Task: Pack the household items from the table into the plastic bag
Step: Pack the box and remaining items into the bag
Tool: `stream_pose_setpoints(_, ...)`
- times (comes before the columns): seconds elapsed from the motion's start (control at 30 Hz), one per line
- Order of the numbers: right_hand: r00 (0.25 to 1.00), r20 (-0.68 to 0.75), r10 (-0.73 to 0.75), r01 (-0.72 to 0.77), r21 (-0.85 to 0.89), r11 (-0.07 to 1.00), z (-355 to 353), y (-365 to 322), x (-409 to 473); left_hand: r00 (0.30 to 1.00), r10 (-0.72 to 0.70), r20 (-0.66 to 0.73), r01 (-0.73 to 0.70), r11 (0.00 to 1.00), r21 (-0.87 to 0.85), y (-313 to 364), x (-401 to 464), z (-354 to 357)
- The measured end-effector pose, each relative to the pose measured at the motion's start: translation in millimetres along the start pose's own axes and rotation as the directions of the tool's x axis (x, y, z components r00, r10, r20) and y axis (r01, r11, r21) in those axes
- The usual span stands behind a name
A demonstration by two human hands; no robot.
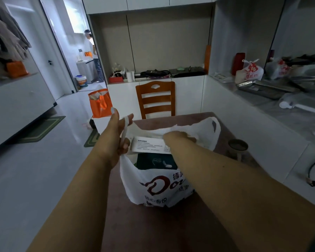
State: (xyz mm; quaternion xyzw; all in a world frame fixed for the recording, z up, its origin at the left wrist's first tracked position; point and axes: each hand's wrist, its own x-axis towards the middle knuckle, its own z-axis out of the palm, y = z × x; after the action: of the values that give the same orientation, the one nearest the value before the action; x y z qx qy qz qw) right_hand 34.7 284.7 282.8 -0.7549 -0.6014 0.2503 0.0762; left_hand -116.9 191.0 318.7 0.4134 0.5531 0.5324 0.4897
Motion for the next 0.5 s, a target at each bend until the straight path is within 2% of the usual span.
stream_pose_setpoints(0.07, 0.992, -0.095, -0.078, 0.09, 0.127, 0.988, 7.3, -1.4, -0.1, 1.0, -0.003, -0.007, 0.003, 1.0, 0.005, 1.6, 5.1, 0.8)
stream_pose_setpoints(0.1, 0.968, -0.167, -0.187, 0.215, 0.172, 0.961, 8.9, -0.2, -2.5, 1.0, -0.004, -0.011, 0.004, 1.0, 0.008, 1.9, 7.4, 1.1)
stream_pose_setpoints(0.17, 0.831, -0.332, -0.447, 0.505, 0.111, 0.856, 6.5, 6.7, -7.5, 1.0, 0.003, -0.014, -0.003, 1.0, -0.004, 2.3, 11.0, 1.0)
stream_pose_setpoints(0.2, 0.762, -0.349, -0.546, 0.599, 0.059, 0.799, 2.6, 10.1, -6.1, 1.0, 0.009, -0.011, -0.009, 1.0, -0.015, 2.7, 13.1, 1.7)
stream_pose_setpoints(0.23, 0.723, -0.29, -0.627, 0.658, 0.013, 0.753, -0.6, 13.7, -3.2, 1.0, 0.019, -0.008, -0.019, 1.0, -0.022, 2.8, 15.1, 2.8)
stream_pose_setpoints(0.3, 0.728, 0.066, -0.682, 0.685, -0.038, 0.727, -2.1, 15.6, -6.0, 0.999, 0.043, -0.008, -0.043, 0.999, -0.014, 3.3, 19.6, 6.7)
stream_pose_setpoints(0.33, 0.733, 0.228, -0.641, 0.654, 0.024, 0.756, -0.9, 15.4, -7.4, 0.998, 0.054, -0.013, -0.054, 0.998, -0.007, 3.4, 21.8, 9.3)
stream_pose_setpoints(0.37, 0.732, 0.284, -0.619, 0.611, 0.128, 0.782, 0.9, 15.2, -7.8, 0.998, 0.06, -0.022, -0.06, 0.998, -0.002, 3.6, 24.4, 11.7)
stream_pose_setpoints(0.4, 0.731, 0.24, -0.639, 0.601, 0.216, 0.769, 2.1, 17.3, -7.3, 0.997, 0.062, -0.036, -0.061, 0.998, 0.003, 3.4, 27.0, 13.4)
stream_pose_setpoints(0.43, 0.736, 0.088, -0.671, 0.637, 0.247, 0.73, 1.1, 20.9, -7.4, 0.997, 0.063, -0.054, -0.062, 0.998, 0.012, 3.1, 29.5, 14.5)
stream_pose_setpoints(0.47, 0.721, -0.178, -0.67, 0.693, 0.172, 0.7, -1.6, 26.3, -4.8, 0.995, 0.065, -0.069, -0.064, 0.998, 0.018, 2.8, 31.9, 14.6)
stream_pose_setpoints(0.5, 0.641, -0.478, -0.6, 0.689, 0.013, 0.725, -6.4, 32.3, -0.2, 0.994, 0.065, -0.084, -0.064, 0.998, 0.019, 2.7, 33.7, 14.1)
